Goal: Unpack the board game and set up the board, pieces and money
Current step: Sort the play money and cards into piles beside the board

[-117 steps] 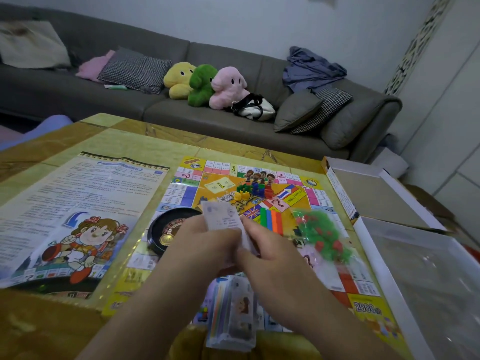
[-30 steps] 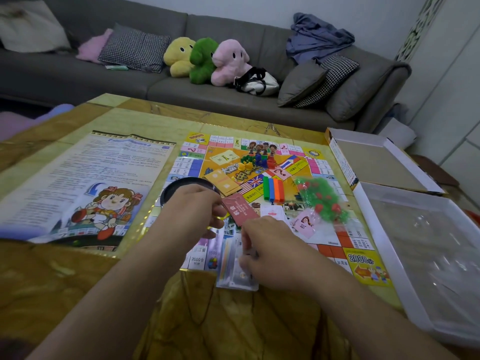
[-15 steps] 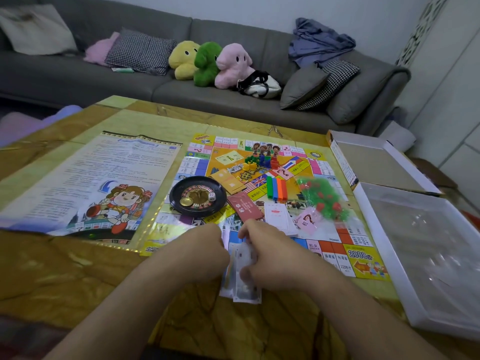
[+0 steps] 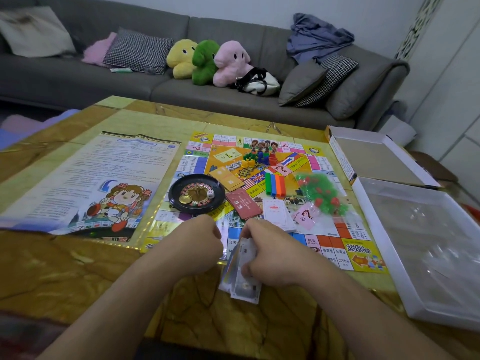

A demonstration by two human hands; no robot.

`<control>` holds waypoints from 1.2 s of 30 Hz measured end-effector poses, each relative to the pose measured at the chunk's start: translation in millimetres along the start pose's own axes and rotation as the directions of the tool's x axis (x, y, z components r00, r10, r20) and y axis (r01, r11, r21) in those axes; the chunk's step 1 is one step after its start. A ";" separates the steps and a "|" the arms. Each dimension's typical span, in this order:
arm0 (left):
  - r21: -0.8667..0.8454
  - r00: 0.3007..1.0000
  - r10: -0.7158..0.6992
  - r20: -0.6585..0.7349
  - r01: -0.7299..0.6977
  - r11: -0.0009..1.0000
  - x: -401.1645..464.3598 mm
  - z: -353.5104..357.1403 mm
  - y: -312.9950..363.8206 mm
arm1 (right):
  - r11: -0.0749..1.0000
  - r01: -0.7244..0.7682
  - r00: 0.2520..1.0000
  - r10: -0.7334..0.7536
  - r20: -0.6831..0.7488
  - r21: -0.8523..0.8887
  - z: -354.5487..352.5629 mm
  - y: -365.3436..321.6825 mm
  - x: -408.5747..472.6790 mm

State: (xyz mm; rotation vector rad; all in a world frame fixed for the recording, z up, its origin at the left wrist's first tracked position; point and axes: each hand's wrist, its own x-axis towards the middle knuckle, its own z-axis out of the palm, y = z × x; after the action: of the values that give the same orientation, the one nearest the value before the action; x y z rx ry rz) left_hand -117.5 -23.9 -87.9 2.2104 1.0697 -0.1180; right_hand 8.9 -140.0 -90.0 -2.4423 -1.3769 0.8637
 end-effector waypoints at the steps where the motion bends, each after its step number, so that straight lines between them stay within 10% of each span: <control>1: -0.008 1.000 0.008 -0.003 -0.008 1.000 0.6 -0.4 0.8 | 1.000 -0.009 1.000 0.009 0.009 0.010 -0.7 0.7 -0.2; 9: -0.443 0.978 0.168 0.125 -0.096 0.891 7.5 1.1 4.3 | 0.940 0.107 0.993 -0.116 0.010 0.325 -27.5 12.1 -8.2; 15: -0.858 0.713 0.543 0.443 0.163 0.486 -6.2 0.0 8.5 | 0.781 0.284 0.953 -0.296 -0.070 0.557 -42.8 9.2 -17.4; 23: -0.901 0.964 0.220 0.151 0.043 0.432 -18.2 7.8 25.4 | 0.884 0.422 0.902 -0.385 -0.197 0.202 -32.1 1.3 -35.7; 36: -0.934 0.966 0.218 0.143 0.059 0.352 -46.0 13.5 38.1 | 0.878 0.476 0.783 -0.448 -0.431 -0.047 -7.6 -4.0 -52.4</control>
State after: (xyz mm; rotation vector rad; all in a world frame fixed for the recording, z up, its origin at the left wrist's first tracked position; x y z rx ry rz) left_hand -117.6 -79.3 -62.0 1.0994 0.5928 0.2327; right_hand -10.1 -180.8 -61.8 -1.9343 -1.6224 0.2218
